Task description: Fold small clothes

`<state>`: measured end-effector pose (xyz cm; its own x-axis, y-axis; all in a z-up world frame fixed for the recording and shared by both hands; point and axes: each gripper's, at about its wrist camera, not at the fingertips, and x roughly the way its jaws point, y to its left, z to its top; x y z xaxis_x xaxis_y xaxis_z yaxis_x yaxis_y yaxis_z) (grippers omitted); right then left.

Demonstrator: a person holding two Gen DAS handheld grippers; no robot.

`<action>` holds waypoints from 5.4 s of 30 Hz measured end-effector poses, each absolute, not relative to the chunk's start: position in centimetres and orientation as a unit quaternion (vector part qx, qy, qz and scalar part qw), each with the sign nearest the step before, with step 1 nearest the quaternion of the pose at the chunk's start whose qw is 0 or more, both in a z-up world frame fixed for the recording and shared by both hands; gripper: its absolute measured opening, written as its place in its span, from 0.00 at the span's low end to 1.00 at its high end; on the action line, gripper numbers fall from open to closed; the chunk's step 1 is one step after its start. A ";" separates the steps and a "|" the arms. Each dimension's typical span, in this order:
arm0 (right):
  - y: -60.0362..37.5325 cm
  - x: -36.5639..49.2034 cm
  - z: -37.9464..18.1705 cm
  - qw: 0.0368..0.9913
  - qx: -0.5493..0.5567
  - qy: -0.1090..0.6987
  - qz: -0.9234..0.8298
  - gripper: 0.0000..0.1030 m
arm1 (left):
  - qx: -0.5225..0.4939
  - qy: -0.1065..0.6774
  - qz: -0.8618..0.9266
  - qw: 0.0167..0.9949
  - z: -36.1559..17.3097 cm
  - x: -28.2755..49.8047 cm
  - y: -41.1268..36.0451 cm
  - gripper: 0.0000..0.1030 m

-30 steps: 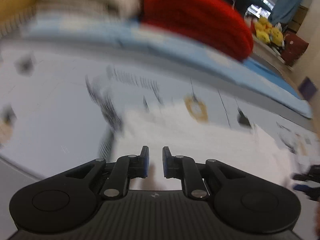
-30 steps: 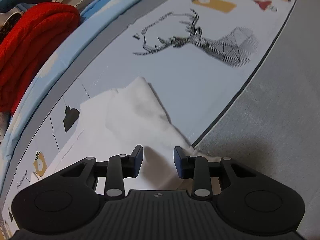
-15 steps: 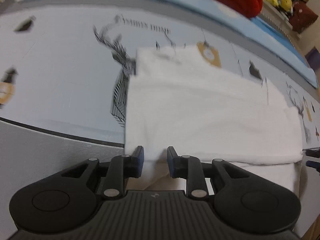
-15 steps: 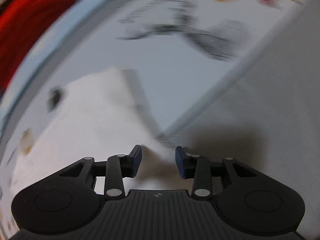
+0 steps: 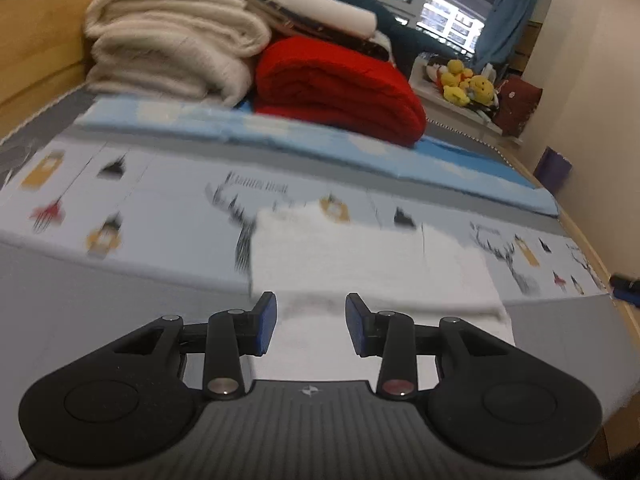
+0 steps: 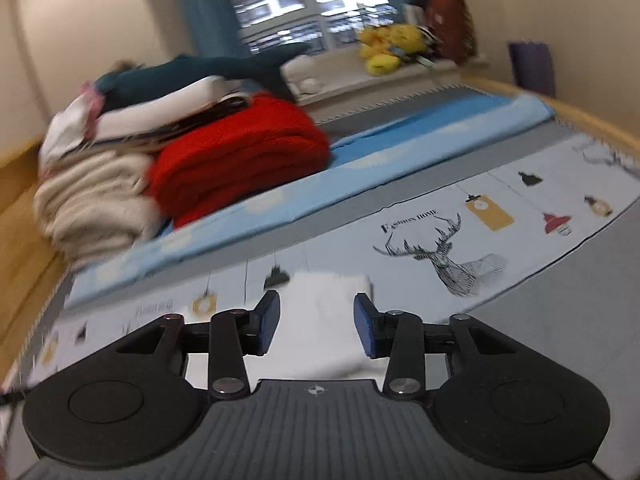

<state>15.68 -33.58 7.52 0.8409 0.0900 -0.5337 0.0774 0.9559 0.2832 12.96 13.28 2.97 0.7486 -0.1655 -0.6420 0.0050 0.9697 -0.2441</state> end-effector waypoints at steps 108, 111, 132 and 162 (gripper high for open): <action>-37.9 13.8 -0.2 0.878 0.202 0.429 0.067 0.02 | -0.160 0.447 -0.103 0.874 0.7 15.9 20.8 0.03; -38.0 18.4 -2.7 0.871 0.205 0.445 0.044 0.02 | -0.168 0.449 -0.084 0.873 -2.6 18.8 20.5 0.03; -35.9 24.4 -8.9 0.862 0.084 0.498 0.046 0.27 | -0.158 0.499 -0.079 0.849 -6.5 24.2 20.8 0.41; -34.2 30.3 -7.2 0.913 0.184 0.362 -0.034 0.03 | -0.147 0.388 -0.010 0.910 -5.9 30.4 18.2 0.04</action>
